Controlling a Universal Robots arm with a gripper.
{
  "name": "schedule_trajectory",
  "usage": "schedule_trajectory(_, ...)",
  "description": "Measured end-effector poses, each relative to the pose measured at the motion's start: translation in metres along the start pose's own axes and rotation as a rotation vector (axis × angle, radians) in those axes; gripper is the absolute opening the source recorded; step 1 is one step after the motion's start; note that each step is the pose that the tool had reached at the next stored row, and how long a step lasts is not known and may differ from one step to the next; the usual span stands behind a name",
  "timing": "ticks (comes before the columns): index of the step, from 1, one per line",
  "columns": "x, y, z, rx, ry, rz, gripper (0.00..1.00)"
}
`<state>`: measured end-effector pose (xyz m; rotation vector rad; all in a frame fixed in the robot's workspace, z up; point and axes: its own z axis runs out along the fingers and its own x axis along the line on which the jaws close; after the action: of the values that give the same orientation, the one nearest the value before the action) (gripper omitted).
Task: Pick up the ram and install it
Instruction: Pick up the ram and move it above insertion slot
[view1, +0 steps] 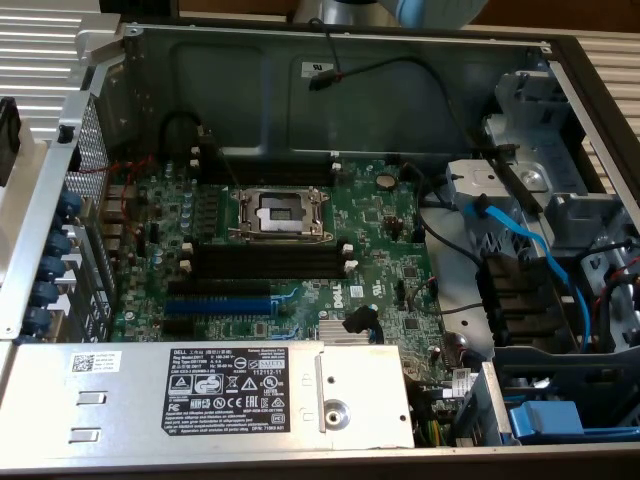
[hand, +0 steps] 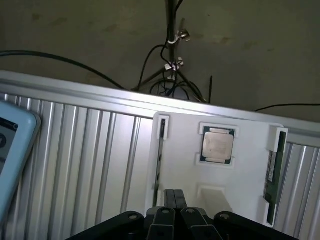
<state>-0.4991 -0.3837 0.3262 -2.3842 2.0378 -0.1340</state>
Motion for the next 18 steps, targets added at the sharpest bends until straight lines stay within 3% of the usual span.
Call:
schedule_trajectory(2,0.0,0.0003,0.0023,0.0036,-0.0001,-0.007,0.1)
schedule_trajectory(9,0.002,0.0008,0.0067,0.0041,-0.0007,-0.014,0.1)
schedule_trajectory(12,0.002,0.0011,0.0109,0.0053,-0.0072,-0.013,0.1)
schedule_trajectory(16,0.003,0.0013,0.0127,0.0034,-0.0096,-0.013,0.1)
schedule_trajectory(18,0.004,0.0012,0.0153,0.0044,-0.0181,-0.013,0.1)
